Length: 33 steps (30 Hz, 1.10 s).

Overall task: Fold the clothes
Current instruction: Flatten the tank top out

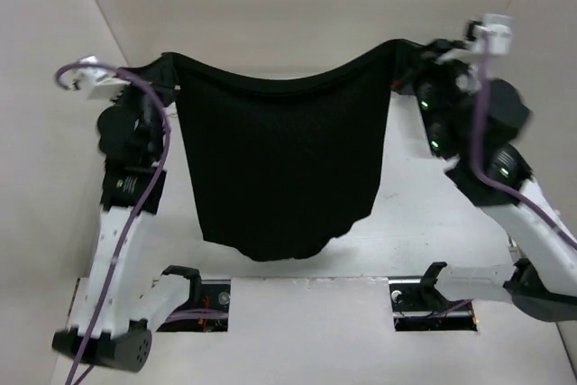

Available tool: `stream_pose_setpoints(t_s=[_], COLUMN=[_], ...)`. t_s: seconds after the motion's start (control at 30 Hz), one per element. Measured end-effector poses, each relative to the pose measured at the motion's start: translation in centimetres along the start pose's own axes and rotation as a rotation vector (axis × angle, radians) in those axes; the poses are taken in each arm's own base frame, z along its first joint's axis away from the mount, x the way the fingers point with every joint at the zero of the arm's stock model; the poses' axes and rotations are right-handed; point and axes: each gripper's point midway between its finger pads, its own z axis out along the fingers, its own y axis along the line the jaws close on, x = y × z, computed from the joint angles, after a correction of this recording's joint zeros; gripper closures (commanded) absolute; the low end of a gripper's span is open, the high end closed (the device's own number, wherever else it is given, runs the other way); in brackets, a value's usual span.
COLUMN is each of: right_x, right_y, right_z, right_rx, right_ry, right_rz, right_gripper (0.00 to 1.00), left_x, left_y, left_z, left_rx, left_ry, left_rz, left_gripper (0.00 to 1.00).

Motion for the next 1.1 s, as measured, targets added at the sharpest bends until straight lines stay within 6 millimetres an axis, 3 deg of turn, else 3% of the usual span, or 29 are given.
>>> stream_pose_setpoints(t_s=[0.13,0.27,0.37,0.43,0.5,0.67,0.77,0.83,0.9,0.97,1.07,1.1], right_x=[8.3,15.2,16.2,14.8,12.0,2.1,-1.6,-2.5,-1.7,0.8,7.3,10.3], right_y=[-2.7,-6.5,-8.0,-8.2,-7.4,-3.8,-2.7,-2.7,-3.2,-4.0,-5.9,-6.7], right_z=[6.7,13.4,17.6,19.7,20.6,18.8,16.4,15.0,13.7,12.4,10.0,8.9], right_rx=[0.035,0.072,0.075,0.067,0.036,-0.078,-0.118,-0.123,-0.115,-0.099,-0.063,-0.049], right_ry=[0.132,0.285,0.316,0.293,0.239,0.049,-0.010,-0.016,0.011,0.064,0.180,0.230], right_rz=[-0.062,-0.046,-0.010,0.014,0.042,0.095,0.111,0.113,0.109,0.102,0.088,0.083], right_gripper=[1.00,1.00,1.00,0.99,0.99,0.98,0.98,0.98,0.98,0.98,0.98,0.98], left_x=[7.1,11.7,12.4,11.4,9.2,1.8,-1.4,-2.5,-2.7,-1.9,0.7,2.0], left_y=[8.3,13.4,13.4,12.2,10.3,6.0,4.7,3.8,3.4,3.9,6.6,7.9], left_z=[4.4,7.9,11.3,13.2,14.4,15.3,14.4,13.6,12.3,10.8,8.0,6.8], left_rx=[-0.202,-0.322,-0.317,-0.287,-0.245,-0.143,-0.115,-0.094,-0.078,-0.081,-0.117,-0.142], left_ry=[0.130,0.220,0.229,0.208,0.166,0.018,-0.039,-0.058,-0.063,-0.050,-0.006,0.018], left_rz=[0.047,0.060,0.051,0.043,0.034,0.025,0.030,0.029,0.027,0.026,0.025,0.026], left_gripper=[0.99,0.99,0.99,0.99,0.99,0.99,0.99,0.99,0.99,0.99,0.99,0.99])
